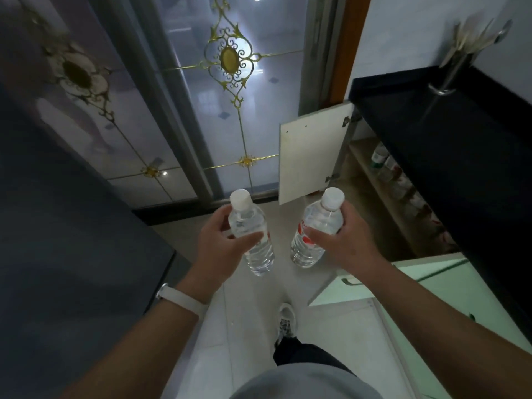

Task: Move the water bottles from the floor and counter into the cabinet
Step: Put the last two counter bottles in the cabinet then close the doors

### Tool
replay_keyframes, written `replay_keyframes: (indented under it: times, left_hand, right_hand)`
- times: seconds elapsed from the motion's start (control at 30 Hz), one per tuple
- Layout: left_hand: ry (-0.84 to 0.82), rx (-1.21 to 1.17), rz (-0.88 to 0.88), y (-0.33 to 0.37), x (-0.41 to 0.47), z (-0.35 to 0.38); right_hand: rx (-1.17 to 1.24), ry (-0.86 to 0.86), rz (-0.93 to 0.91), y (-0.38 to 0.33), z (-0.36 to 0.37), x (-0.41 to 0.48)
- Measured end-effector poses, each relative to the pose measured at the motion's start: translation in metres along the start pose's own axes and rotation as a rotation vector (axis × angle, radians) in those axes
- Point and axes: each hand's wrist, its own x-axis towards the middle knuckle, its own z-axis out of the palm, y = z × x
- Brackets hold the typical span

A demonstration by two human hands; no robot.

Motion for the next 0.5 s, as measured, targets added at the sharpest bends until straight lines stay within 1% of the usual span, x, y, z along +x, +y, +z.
replay_keyframes:
  times: [0.23,0.37,0.5]
  left_hand:
    - [-0.081,0.054,0.017,0.017,0.125,0.031]
    - [-0.125,0.070,0.038,0.026,0.171,0.053]
    - [-0.224,0.080,0.057,0.032,0.214,0.076]
  right_hand:
    - [0.048,0.063,-0.001,-0.008,-0.021,0.100]
    - [0.055,0.118,0.008,-0.008,-0.038,0.129]
    - [0.058,0.197,0.042,-0.005,-0.053,0.152]
